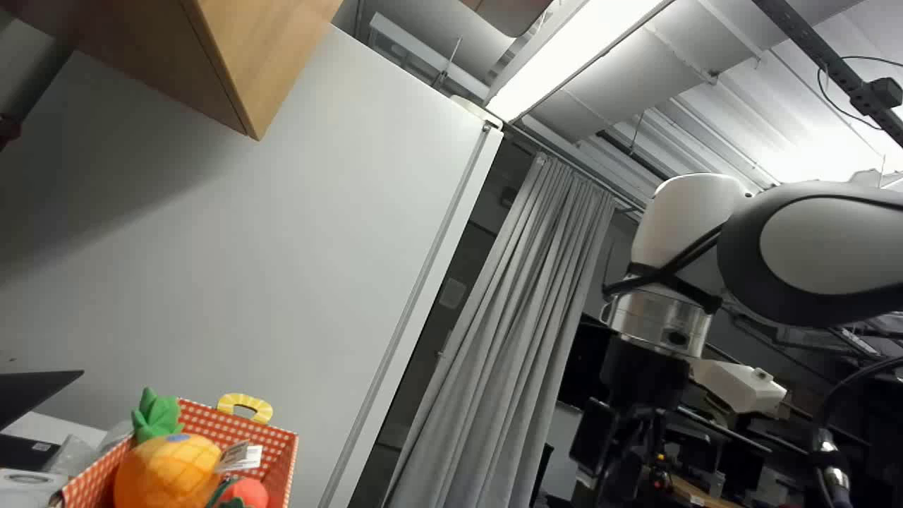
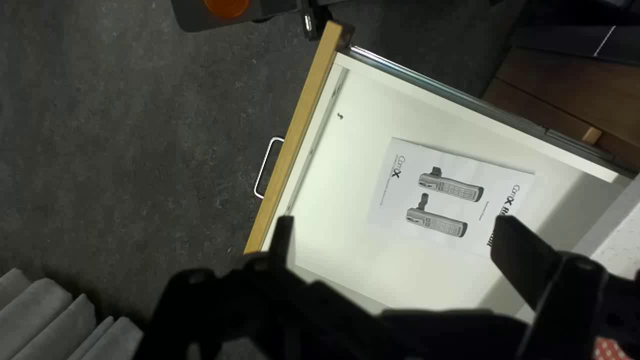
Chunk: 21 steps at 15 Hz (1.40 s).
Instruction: Close the open drawer, open the drawer then close the drawer again
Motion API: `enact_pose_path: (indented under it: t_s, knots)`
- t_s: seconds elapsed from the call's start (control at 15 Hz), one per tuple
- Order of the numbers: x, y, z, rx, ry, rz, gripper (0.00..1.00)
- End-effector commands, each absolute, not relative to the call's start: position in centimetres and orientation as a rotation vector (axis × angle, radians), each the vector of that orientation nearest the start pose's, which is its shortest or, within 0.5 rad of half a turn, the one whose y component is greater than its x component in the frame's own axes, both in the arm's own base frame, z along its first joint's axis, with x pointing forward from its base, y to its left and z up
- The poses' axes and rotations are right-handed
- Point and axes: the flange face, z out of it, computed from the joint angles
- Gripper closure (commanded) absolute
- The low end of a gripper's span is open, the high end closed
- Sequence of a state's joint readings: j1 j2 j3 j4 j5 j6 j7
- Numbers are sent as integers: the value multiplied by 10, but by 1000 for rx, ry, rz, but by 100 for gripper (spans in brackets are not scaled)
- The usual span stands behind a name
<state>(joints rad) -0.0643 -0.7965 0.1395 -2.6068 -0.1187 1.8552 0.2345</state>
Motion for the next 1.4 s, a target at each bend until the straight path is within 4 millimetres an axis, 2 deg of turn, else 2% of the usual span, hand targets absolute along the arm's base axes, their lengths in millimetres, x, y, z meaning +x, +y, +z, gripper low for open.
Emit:
enact_pose_path:
  t_s: [0.0, 1.07, 1.33]
  knots:
    - [318, 18, 499, -3335, 280, -110, 0]
    - [318, 18, 499, -3335, 280, -112, 0]
    - [329, 15, 485, -3335, 301, -88, 0]
